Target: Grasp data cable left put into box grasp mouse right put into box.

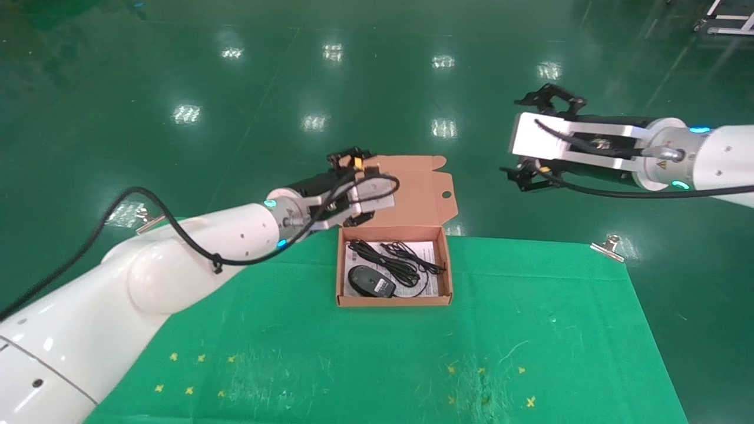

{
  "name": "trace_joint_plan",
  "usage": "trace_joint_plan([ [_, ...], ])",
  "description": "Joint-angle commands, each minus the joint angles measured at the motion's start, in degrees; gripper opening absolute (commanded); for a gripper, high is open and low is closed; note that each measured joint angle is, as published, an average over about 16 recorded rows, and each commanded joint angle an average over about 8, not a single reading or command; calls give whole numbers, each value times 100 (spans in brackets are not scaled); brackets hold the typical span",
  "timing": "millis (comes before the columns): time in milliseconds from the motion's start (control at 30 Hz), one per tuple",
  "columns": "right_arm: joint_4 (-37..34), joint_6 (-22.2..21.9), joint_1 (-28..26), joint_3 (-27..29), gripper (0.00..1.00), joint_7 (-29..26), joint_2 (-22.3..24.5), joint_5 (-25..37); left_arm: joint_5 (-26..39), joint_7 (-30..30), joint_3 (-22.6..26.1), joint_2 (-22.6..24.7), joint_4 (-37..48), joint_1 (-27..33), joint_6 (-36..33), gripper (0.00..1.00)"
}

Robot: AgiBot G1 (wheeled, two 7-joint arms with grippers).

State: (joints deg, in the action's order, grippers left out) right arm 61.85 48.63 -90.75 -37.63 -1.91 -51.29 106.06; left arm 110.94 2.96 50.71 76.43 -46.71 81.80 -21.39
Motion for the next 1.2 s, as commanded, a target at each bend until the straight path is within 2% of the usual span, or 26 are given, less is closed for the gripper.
trace_joint_plan([
  [33, 1, 67, -120, -45, 100, 84, -23, 99, -12, 48, -19, 10, 21, 86, 82, 100],
  [233, 47, 299, -66, 10, 100, 55, 19, -78, -389, 81, -176, -202, -98, 11, -248, 100],
  [1100, 551, 1825, 1271, 973, 100, -366, 739, -2920, -3368, 400, -1681, -2002, -1281, -919, -3073, 100],
  [1200, 581, 1916, 1350, 1030, 100, -391, 782, -3089, -3544, 419, -1770, -2108, -1351, -974, -3240, 100],
])
